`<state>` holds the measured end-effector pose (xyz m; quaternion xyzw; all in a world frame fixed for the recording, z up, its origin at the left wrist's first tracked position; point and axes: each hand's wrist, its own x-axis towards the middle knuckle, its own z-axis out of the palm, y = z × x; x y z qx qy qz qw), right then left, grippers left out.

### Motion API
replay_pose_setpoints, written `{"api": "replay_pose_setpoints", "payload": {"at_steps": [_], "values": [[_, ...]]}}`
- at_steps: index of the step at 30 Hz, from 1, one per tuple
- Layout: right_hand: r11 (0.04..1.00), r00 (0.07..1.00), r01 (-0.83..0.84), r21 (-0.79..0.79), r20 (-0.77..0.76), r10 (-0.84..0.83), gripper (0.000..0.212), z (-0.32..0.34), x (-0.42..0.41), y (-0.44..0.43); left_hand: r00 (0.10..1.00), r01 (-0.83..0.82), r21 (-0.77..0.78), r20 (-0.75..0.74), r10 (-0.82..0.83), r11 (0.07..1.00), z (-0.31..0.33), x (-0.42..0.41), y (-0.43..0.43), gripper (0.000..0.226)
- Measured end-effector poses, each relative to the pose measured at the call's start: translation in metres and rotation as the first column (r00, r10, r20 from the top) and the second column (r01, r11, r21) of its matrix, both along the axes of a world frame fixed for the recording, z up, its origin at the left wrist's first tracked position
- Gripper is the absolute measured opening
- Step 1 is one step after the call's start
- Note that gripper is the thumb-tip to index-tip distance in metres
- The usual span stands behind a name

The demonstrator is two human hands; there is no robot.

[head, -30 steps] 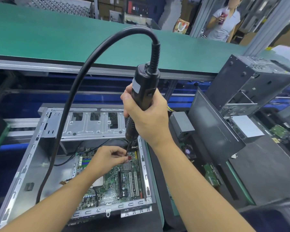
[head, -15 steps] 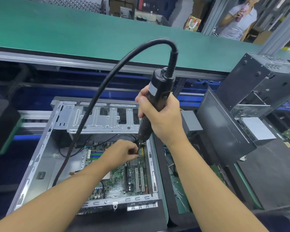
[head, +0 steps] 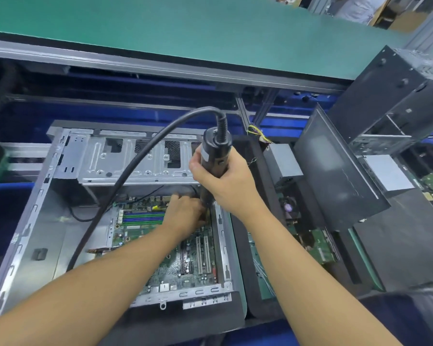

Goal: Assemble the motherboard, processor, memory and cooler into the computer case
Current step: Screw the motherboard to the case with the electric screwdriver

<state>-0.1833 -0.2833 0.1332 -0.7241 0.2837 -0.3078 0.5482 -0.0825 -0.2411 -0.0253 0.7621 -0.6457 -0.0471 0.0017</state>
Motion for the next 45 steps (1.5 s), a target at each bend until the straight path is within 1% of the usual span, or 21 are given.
{"api": "replay_pose_setpoints", "payload": {"at_steps": [4, 7, 11, 14, 17, 18, 21, 24, 26, 29, 32, 35, 38, 40, 42, 45], "values": [[1.000, 1.000, -0.006, -0.008, 0.005, 0.006, 0.017, -0.003, 0.001, -0.001, 0.998, -0.065, 0.019, -0.013, 0.065, 0.998, -0.004, -0.006, -0.005, 0.022], [1.000, 1.000, -0.006, -0.008, 0.018, 0.006, 0.021, -0.004, 0.001, -0.001, 0.997, -0.082, 0.055, -0.010, 0.083, 0.995, -0.006, -0.007, -0.007, 0.020], [1.000, 0.999, 0.010, -0.024, 0.046, -0.009, 0.024, -0.005, 0.000, -0.001, 0.990, -0.121, 0.105, -0.064, 0.128, 0.987, -0.006, -0.006, -0.011, 0.019], [1.000, 0.998, 0.007, -0.027, 0.055, -0.006, 0.025, -0.007, 0.001, -0.002, 0.992, -0.108, 0.127, -0.056, 0.116, 0.986, -0.007, -0.005, -0.011, 0.021], [1.000, 0.998, 0.013, -0.019, 0.062, -0.012, 0.025, -0.009, 0.001, -0.003, 0.992, -0.094, 0.124, -0.068, 0.103, 0.988, -0.007, -0.004, -0.010, 0.016], [1.000, 0.998, 0.013, -0.021, 0.063, -0.011, 0.025, -0.009, 0.002, -0.003, 0.992, -0.096, 0.133, -0.073, 0.106, 0.987, -0.006, -0.004, -0.010, 0.016], [0.999, 0.998, 0.023, -0.029, 0.067, -0.021, 0.027, -0.010, 0.006, -0.001, 0.994, -0.086, 0.163, -0.048, 0.095, 0.983, -0.002, -0.005, -0.010, 0.027], [0.999, 0.998, 0.026, -0.041, 0.062, -0.023, 0.028, -0.012, 0.009, 0.004, 0.997, -0.071, 0.112, -0.025, 0.074, 0.991, -0.001, -0.005, -0.007, 0.034], [0.998, 0.999, 0.026, -0.049, 0.044, -0.024, 0.022, -0.012, 0.010, 0.006, 0.995, -0.073, 0.074, -0.056, 0.077, 0.995, -0.001, -0.005, -0.005, 0.036], [0.997, 0.999, 0.025, -0.066, 0.031, -0.023, 0.018, -0.010, 0.012, 0.007, 0.993, -0.078, 0.081, -0.080, 0.085, 0.994, 0.001, -0.005, -0.005, 0.033], [0.996, 0.999, 0.031, -0.086, 0.025, -0.029, 0.022, -0.011, 0.012, 0.007, 0.994, -0.032, 0.087, -0.100, 0.041, 0.996, 0.002, -0.002, -0.005, 0.034], [0.993, 0.998, 0.062, -0.096, 0.025, -0.060, 0.018, -0.017, 0.014, 0.009, 0.989, 0.108, 0.045, -0.110, -0.103, 0.993, -0.001, 0.009, 0.001, 0.029], [0.989, 0.996, 0.092, -0.116, 0.019, -0.091, 0.023, -0.017, 0.017, 0.012, 0.969, 0.245, 0.021, -0.041, -0.244, 0.969, -0.009, 0.022, 0.013, 0.034], [0.989, 0.996, 0.083, -0.123, -0.008, -0.085, 0.023, -0.015, 0.019, 0.013, 0.965, 0.262, 0.015, -0.014, -0.261, 0.965, -0.014, 0.027, 0.018, 0.038], [0.992, 0.997, 0.063, -0.114, -0.033, -0.067, 0.019, -0.014, 0.018, 0.011, 0.970, 0.243, 0.012, -0.019, -0.242, 0.970, -0.017, 0.029, 0.021, 0.040], [0.994, 0.997, 0.040, -0.104, -0.054, -0.046, 0.024, -0.013, 0.015, 0.007, 0.978, 0.204, 0.025, -0.045, -0.203, 0.979, -0.019, 0.030, 0.023, 0.044]]}}
